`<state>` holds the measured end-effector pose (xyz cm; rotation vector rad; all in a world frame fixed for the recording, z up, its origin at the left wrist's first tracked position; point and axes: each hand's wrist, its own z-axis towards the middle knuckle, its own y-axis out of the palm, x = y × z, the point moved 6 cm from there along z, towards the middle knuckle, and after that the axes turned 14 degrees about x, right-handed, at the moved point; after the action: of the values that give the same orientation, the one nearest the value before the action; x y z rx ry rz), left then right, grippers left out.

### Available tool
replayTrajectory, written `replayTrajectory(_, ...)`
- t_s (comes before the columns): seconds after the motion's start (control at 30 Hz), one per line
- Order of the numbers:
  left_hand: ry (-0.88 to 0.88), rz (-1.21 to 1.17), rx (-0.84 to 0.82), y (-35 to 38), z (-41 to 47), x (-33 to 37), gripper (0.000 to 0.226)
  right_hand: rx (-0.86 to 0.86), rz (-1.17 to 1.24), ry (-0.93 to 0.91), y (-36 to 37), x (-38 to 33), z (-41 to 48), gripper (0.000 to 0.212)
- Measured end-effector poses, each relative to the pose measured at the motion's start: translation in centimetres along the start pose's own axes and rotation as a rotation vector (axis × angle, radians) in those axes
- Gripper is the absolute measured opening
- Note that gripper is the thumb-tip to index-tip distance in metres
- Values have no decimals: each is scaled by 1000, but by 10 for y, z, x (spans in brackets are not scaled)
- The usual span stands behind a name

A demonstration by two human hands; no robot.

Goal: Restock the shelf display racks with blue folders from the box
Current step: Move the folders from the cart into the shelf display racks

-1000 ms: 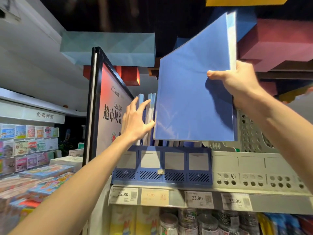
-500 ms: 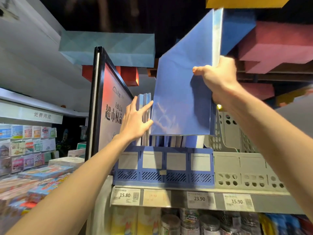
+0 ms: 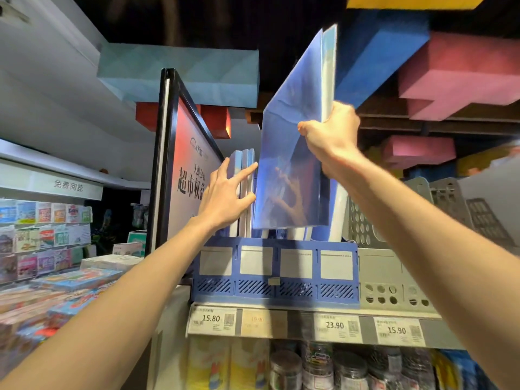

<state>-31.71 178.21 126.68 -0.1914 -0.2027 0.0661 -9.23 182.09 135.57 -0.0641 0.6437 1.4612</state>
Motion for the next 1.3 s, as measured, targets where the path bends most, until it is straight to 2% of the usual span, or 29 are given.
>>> replayTrajectory(0.17,-12,-6,-106,7,2,-5,65,-38,44,43,38,21,-24,9)
replayTrajectory(0.3,-85,-90,-262,20,1,-5,63,-10,91,73,66,41,-30,12)
replayTrajectory(0.43,-135,-173,-313,27,0,-8,80,-46,94,83,95,58,-35,7)
replayTrajectory(0.6,-100,-231,-367,26,1,-7,103,-89,132,127,117,67,-37,23)
replayTrajectory(0.67,-52,-197,-353,25,0,-7,113,-160,134,167,126,65,-37,27)
replayTrajectory(0.8,-11,-194,-346,30,-1,-12,125,-452,79,309,143,75,-49,42)
replayTrajectory(0.9,12,-199,-379,34,0,-18,125,-563,60,341,142,83,-52,52)
replayTrajectory(1.0,36,-194,-362,35,3,-22,125,-670,124,365,141,82,-51,49)
replayTrajectory(1.07,48,-188,-337,34,2,-23,125,-734,132,388,138,84,-56,54)
replayTrajectory(1.13,55,-169,-332,30,0,-22,125,-714,136,390,132,88,-61,56)
replayTrajectory(1.3,85,-147,-334,21,-3,-15,124,-522,269,408,118,93,-61,38)
